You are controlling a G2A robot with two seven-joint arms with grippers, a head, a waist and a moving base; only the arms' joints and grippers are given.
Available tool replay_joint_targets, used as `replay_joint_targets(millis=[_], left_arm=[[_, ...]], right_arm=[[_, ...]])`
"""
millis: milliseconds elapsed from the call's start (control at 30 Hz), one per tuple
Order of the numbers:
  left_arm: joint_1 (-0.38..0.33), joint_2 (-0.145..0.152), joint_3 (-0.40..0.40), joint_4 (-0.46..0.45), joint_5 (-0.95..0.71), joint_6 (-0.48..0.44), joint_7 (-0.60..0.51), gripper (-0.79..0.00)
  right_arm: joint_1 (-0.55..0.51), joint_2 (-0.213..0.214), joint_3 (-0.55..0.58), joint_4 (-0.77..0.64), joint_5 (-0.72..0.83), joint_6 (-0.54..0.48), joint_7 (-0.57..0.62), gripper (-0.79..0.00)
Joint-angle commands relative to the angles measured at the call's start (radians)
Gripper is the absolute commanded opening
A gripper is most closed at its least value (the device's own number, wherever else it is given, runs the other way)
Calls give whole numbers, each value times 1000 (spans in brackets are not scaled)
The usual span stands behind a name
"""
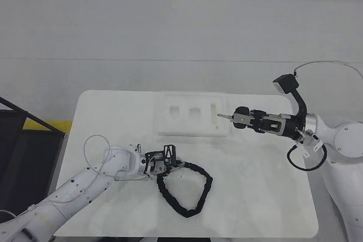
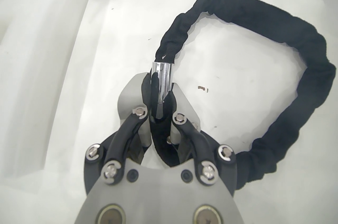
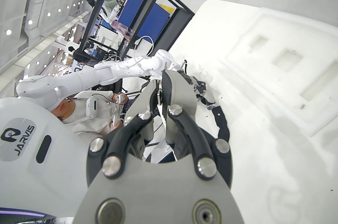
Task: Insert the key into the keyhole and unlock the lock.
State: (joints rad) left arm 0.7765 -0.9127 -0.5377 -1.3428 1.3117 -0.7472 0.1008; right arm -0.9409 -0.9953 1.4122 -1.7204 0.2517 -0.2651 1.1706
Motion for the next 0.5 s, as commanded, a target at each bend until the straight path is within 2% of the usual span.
replay_joint_targets(millis=[0, 200, 467], left_arm=[[-4, -2, -12, 0, -9, -23, 19, -785], [2, 15, -75, -33, -12, -90, 93, -785], [39, 61, -210, -141, -13, -194, 214, -785]], right_arm=[[0, 0, 0, 0, 0, 0, 0, -785], [0, 0, 0, 0, 0, 0, 0, -785], [0, 0, 0, 0, 0, 0, 0, -785]])
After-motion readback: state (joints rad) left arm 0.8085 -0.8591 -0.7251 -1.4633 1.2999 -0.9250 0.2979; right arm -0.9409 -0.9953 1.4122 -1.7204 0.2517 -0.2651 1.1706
